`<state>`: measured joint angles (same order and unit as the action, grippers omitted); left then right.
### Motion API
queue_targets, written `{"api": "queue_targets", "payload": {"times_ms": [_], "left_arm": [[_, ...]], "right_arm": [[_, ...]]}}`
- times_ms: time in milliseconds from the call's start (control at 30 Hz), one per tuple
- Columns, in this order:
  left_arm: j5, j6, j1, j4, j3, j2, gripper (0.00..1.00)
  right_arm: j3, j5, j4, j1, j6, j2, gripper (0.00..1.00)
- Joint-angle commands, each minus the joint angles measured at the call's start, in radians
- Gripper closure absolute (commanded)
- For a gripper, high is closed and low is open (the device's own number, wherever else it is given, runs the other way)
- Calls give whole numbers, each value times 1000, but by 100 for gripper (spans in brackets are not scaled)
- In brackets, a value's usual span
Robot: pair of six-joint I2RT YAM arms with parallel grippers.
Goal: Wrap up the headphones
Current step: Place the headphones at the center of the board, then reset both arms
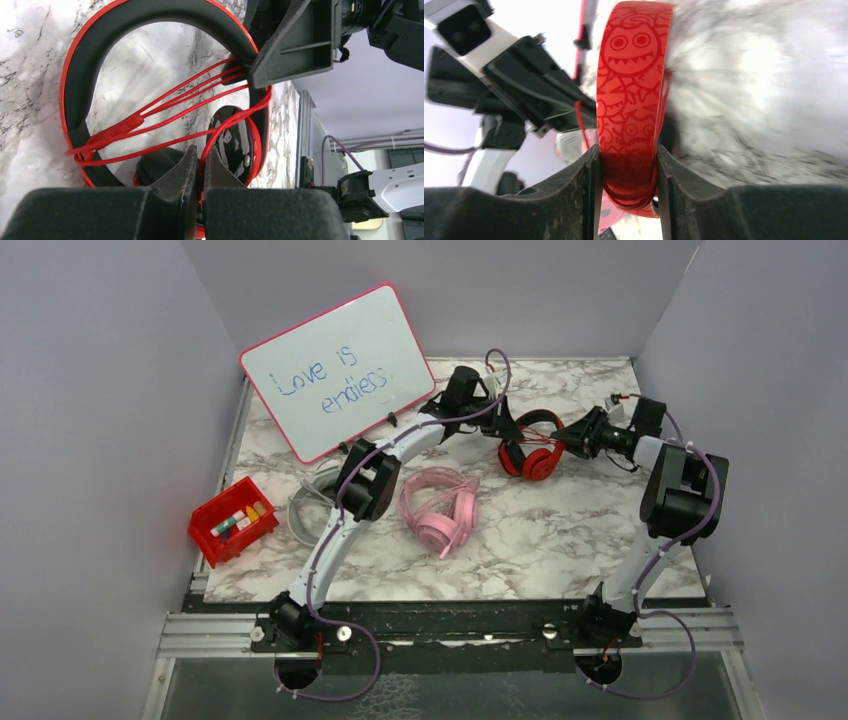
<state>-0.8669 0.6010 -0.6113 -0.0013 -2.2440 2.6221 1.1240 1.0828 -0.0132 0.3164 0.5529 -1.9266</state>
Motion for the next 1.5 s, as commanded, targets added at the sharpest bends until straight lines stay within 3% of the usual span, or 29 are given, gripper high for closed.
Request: {"api": "queue_targets", "payload": {"times_ms": [0, 200, 433, 800, 833, 867, 900, 933, 1133, 1233, 1467], "left_arm": [[-10, 95, -14, 144, -42, 40, 100], [2, 175, -25, 258, -33, 66, 100], [46, 172, -33, 250, -81, 82, 85], [148, 38, -4, 105, -62, -11, 72], [155, 22, 3, 90, -54, -35, 69], [158, 3, 12, 71, -49, -59, 67], [161, -18, 20, 50, -46, -94, 65], [166, -39, 28, 27, -42, -125, 62], [174, -149, 59, -54, 80, -347, 55], [190, -193, 73, -61, 212, -500, 53], [251, -302, 153, -153, 451, -902, 48]], "right_arm": [[23, -234, 172, 12, -139, 41, 51], [81, -387, 293, 12, -211, 99, 41], [106, -600, 356, 12, -273, 219, 40], [76, -603, 358, -43, -292, 338, 40], [76, -616, 366, -57, -298, 344, 39], [78, -626, 373, -70, -305, 352, 28], [82, -638, 381, -79, -309, 361, 6], [86, -649, 387, -89, -313, 369, 1], [80, -607, 419, -196, -324, 436, 0], [145, -643, 516, -290, -375, 451, 0], [321, -513, 700, -358, -437, 501, 0]]}}
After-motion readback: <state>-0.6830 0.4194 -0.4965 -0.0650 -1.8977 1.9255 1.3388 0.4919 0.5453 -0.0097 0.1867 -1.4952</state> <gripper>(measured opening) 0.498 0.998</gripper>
